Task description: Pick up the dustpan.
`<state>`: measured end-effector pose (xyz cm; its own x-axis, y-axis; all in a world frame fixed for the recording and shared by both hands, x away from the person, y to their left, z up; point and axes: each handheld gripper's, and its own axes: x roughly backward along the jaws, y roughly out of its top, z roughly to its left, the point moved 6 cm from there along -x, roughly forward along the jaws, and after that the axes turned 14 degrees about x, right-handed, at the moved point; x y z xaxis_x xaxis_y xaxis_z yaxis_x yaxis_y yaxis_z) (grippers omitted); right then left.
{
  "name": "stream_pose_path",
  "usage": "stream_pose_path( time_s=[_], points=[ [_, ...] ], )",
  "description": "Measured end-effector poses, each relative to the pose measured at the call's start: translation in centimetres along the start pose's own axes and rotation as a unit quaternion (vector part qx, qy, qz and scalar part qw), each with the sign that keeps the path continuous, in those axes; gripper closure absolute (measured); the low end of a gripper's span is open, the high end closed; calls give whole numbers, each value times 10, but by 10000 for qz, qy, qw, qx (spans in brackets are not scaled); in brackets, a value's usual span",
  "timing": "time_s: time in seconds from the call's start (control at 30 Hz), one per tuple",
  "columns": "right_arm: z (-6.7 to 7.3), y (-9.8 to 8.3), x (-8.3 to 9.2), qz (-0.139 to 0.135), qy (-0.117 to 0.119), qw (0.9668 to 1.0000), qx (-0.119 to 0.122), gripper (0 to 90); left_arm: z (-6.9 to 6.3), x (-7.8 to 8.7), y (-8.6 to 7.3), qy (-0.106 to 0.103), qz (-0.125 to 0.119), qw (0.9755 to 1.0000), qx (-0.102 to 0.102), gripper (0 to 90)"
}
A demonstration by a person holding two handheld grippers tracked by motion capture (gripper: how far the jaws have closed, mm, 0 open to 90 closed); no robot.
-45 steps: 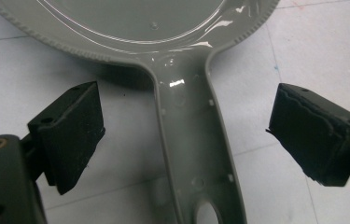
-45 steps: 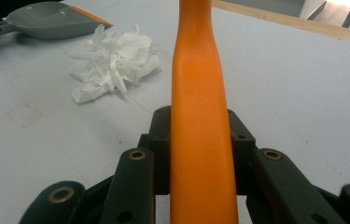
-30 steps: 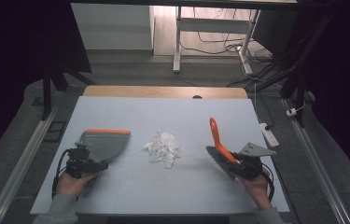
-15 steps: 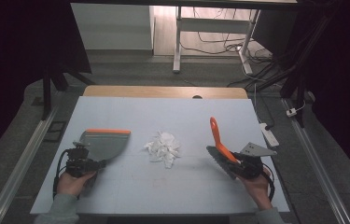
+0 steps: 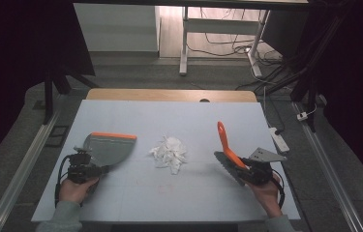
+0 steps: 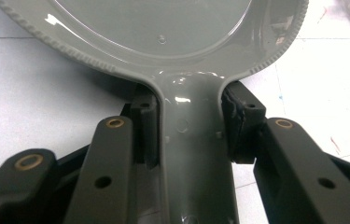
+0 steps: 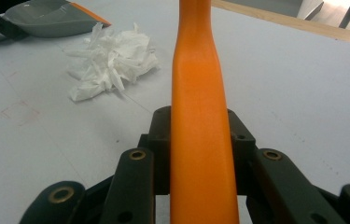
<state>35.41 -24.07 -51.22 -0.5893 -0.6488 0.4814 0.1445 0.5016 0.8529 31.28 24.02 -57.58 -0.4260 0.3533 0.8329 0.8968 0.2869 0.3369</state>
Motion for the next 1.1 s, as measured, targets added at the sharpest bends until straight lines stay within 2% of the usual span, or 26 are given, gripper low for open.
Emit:
stream_pose_path(
  time_s=[0.37, 0.63, 1.1],
  points=[
    [0, 0, 0, -18, -12, 10000, 5, 698, 1, 1, 1, -88, -75, 9999, -36, 618],
    [-1, 1, 1, -41, -30, 10000, 5, 698, 1, 4, 2, -195, -174, 9996, -134, 617],
    [-2, 3, 3, -95, -77, 9999, -5, 699, 0, 15, 5, -453, -554, 9970, -309, 618]
  ],
)
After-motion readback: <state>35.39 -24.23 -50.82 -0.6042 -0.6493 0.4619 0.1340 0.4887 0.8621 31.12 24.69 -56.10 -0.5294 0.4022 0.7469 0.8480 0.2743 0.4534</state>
